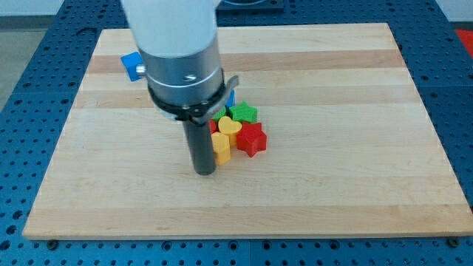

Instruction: Move your arm towards the center left

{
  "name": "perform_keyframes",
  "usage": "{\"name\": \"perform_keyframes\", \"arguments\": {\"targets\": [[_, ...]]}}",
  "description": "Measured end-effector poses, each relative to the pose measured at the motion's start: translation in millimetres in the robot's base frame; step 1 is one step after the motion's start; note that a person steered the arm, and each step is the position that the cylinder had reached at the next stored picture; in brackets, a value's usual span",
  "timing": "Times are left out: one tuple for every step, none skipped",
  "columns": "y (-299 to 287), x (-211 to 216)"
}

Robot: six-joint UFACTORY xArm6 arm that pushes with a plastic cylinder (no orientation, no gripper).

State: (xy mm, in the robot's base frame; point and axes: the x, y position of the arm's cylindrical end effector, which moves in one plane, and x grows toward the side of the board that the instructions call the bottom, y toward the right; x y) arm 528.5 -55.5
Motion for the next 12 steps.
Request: {"name": "perform_keyframes", "arguments": {"targets": [[19.6, 0.0], [15.0, 3.5], [-18.5, 14.3], [-61.8, 13.3], [-78.6, 2.2], [-83.1, 2.2], [-103.7, 2.2], [-145.6, 0.0], [-162.6, -18.1], [-167.7, -49.6], [-180.9, -54.8], [-180.9, -76.0]]}}
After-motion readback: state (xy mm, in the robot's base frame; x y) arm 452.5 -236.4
